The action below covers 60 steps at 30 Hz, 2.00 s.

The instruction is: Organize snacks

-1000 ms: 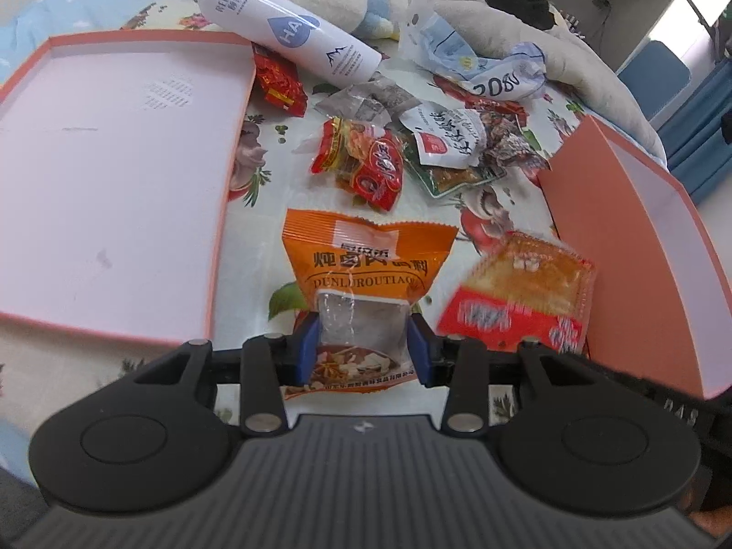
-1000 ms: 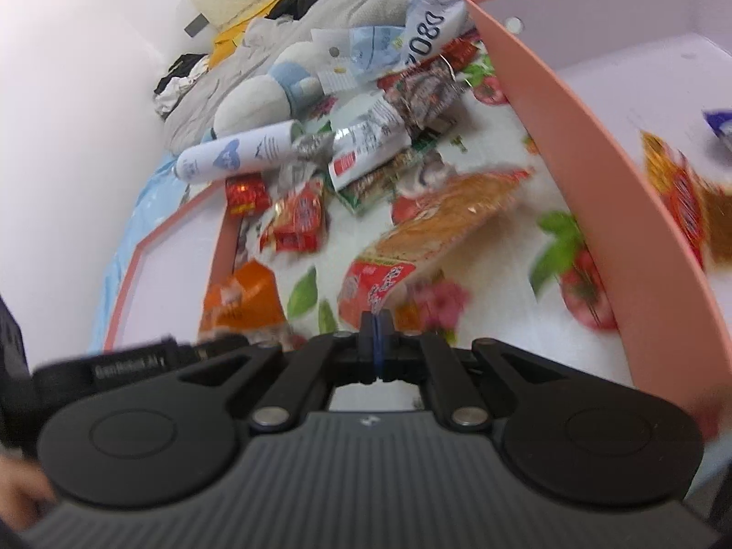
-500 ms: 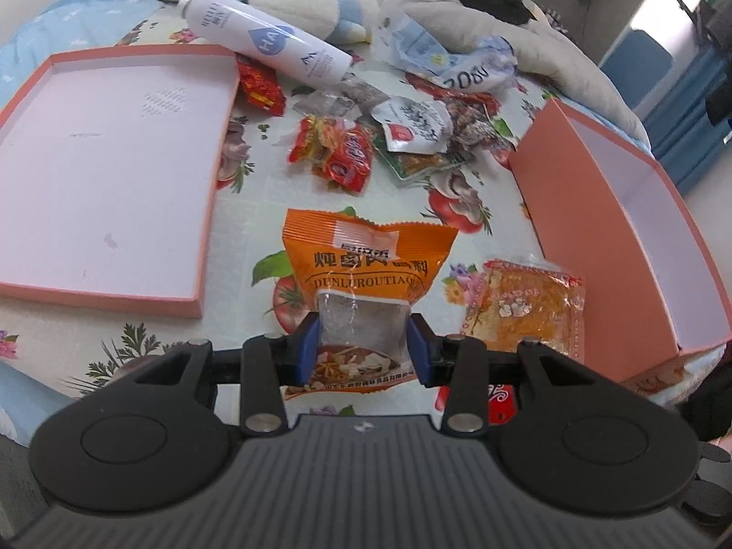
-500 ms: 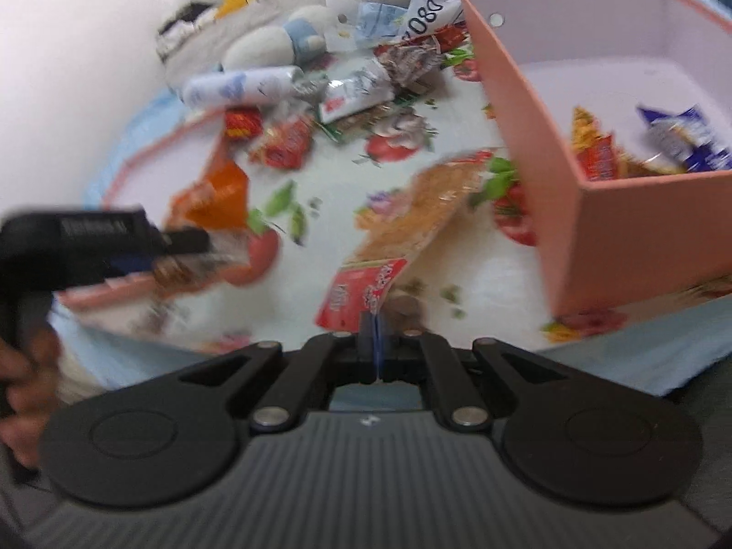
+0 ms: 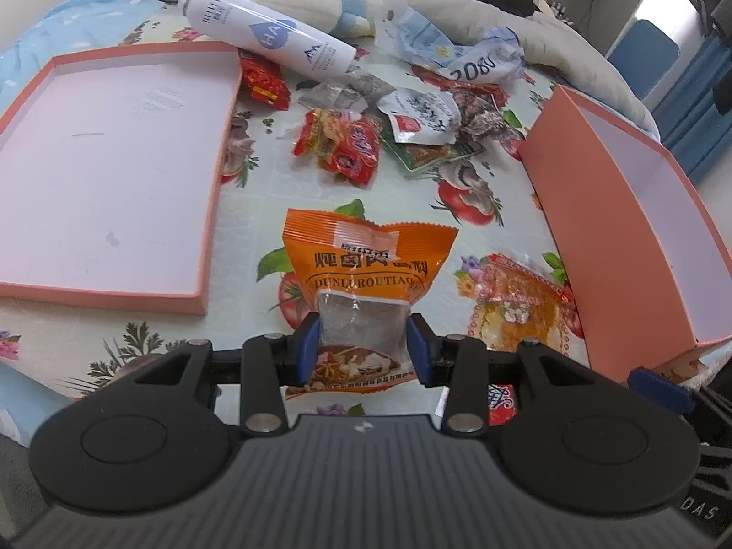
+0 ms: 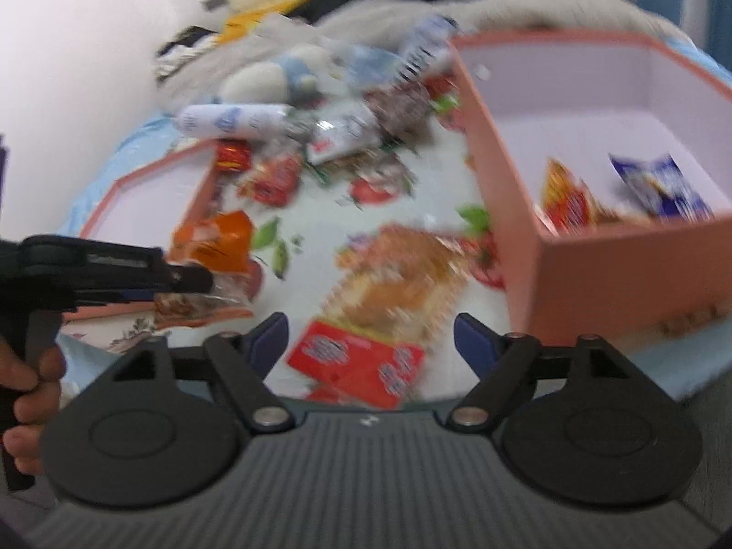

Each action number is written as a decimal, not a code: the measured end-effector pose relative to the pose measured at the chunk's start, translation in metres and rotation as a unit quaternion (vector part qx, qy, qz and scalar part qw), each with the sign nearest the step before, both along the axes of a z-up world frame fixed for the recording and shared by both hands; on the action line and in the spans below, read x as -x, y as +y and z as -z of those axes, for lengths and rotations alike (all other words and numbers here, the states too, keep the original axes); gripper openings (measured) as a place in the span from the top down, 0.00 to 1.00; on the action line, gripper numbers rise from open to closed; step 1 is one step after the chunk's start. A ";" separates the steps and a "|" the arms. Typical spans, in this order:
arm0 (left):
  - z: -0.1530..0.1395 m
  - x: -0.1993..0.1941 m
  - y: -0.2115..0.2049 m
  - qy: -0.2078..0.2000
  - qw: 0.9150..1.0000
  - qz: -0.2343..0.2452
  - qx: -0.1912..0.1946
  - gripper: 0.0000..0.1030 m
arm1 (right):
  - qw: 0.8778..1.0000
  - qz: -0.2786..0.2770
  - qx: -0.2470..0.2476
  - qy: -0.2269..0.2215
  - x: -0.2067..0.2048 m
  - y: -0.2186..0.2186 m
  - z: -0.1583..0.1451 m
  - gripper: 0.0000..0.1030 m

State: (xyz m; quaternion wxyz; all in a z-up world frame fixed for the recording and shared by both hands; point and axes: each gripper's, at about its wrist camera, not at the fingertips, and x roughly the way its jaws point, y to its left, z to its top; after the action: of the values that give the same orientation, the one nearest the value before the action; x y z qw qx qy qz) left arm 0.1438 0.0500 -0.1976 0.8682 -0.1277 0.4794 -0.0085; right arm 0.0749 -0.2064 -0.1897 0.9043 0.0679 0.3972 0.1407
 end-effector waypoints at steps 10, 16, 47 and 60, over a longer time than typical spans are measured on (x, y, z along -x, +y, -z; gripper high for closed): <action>0.004 -0.001 0.003 0.003 1.000 -0.006 0.003 0.55 | 0.999 -0.010 0.042 -0.007 -0.039 0.024 0.039 0.13; 0.009 -0.002 -0.003 0.010 1.000 0.003 -0.002 0.55 | 0.997 -0.001 0.081 0.016 -0.055 0.036 0.067 0.13; -0.018 -0.005 -0.002 0.002 1.000 0.000 -0.019 0.56 | 0.998 -0.026 0.054 -0.003 -0.048 0.025 0.035 0.90; -0.081 -0.007 -0.010 -0.053 0.998 0.009 -0.014 0.56 | 0.998 -0.012 0.010 -0.067 -0.036 0.009 -0.043 0.91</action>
State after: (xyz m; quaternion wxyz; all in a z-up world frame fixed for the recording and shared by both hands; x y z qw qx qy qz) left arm 0.1507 0.0398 -0.1165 0.8939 -0.1104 0.4342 -0.0163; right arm 0.1112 -0.1978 -0.1466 0.9277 0.0449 0.3381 0.1519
